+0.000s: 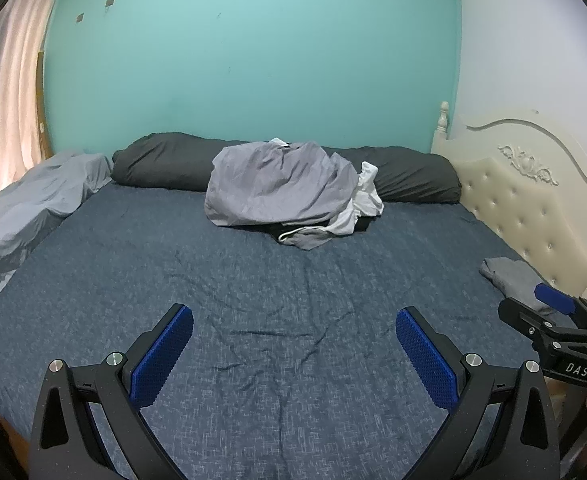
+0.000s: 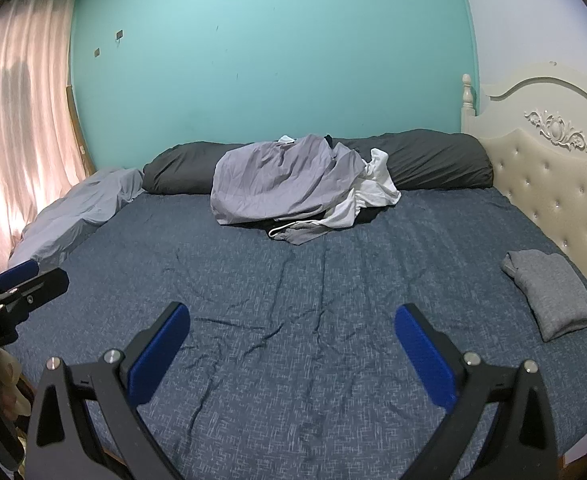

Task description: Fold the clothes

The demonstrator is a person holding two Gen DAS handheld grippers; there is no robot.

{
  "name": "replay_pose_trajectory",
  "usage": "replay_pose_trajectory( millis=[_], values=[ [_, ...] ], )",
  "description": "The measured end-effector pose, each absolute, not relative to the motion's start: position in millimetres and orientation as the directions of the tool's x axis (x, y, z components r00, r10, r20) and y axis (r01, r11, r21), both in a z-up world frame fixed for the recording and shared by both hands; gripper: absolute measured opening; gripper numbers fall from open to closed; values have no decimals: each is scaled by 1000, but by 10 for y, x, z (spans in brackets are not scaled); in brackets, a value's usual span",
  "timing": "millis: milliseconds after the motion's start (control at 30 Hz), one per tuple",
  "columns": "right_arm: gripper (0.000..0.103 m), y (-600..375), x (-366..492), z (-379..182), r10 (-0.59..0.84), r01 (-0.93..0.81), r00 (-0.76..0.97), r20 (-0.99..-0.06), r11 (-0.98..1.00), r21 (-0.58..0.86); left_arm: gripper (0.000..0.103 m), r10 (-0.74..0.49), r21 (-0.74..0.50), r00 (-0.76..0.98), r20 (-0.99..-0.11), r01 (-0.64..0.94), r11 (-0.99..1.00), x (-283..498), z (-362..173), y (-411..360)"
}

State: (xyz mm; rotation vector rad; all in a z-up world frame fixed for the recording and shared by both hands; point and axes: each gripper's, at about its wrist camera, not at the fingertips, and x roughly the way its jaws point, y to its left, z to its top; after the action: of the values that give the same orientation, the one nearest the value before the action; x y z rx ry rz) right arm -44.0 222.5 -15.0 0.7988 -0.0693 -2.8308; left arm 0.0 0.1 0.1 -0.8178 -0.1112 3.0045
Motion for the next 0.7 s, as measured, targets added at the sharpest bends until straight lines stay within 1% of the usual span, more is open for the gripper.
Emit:
replay_pose_trajectory(
  millis=[167, 200, 267, 333, 700],
  values=[
    [103, 2225, -448, -148, -197, 172, -833, -517, -980, 97, 103, 40, -62, -861, -507, -10, -998, -14, 0, 32],
    [103, 2225, -450, -147, -196, 171, -833, -517, -981, 96, 103, 55, -89, -859, -508, -11, -996, -23, -10, -20],
    [103, 2225, -453, -148, -194, 169, -833, -518, -981, 95, 103, 64, -106, -864, -499, -13, -994, 3, -9, -92],
    [103, 2224, -448, -147, -193, 168, -834, -517, -981, 95, 103, 45, -74, -863, -503, -9, -997, -5, -6, 3],
    [103, 2225, -472, -126, -192, 168, -836, -515, -981, 92, 103, 34, -62, -862, -506, -3, -998, 25, -39, 118]
  ],
)
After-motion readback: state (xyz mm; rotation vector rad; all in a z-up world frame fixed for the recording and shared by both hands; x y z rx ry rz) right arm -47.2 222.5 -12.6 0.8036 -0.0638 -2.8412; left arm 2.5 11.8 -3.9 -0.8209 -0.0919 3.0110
